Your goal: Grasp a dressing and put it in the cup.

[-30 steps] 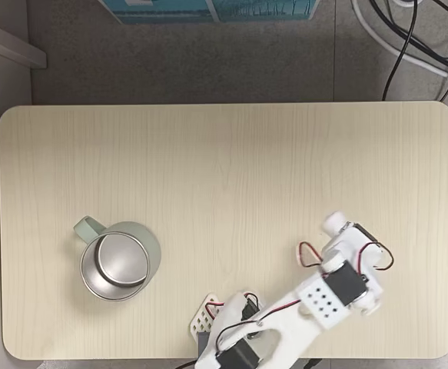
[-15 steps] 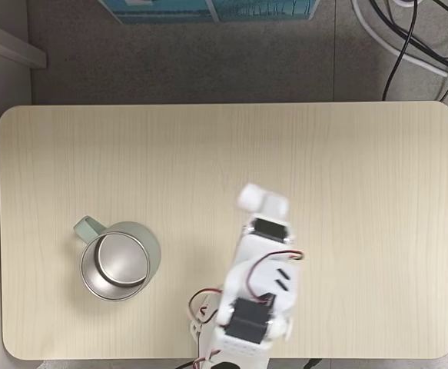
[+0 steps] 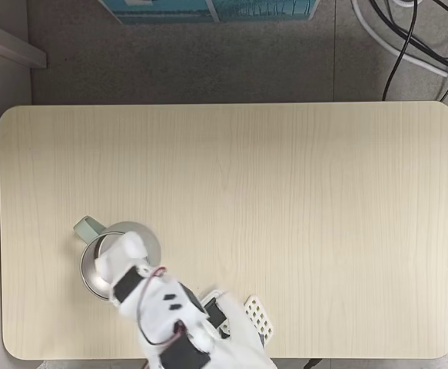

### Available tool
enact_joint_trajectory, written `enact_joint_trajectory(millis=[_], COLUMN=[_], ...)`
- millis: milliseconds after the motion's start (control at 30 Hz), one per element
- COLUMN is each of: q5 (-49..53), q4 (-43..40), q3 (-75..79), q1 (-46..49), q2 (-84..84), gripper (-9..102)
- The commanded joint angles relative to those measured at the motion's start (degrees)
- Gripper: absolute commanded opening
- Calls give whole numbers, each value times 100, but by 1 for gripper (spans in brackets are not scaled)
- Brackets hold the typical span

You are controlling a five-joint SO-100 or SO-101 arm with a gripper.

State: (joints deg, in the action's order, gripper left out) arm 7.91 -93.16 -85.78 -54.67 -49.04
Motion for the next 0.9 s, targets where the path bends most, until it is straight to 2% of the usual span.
enact_joint_trajectory(millis=[0,367,633,700,767,867], q5=[167,501,615,624,659,747], q4=[264,1160,1002,853,721,563], q3=[387,1995,2021,2004,2092,2127], q1=[-308,-835,-853,-853,-861,-932], q2=[-299,-598,-369,-264,44,475], gripper=[0,0,1,9,22,28])
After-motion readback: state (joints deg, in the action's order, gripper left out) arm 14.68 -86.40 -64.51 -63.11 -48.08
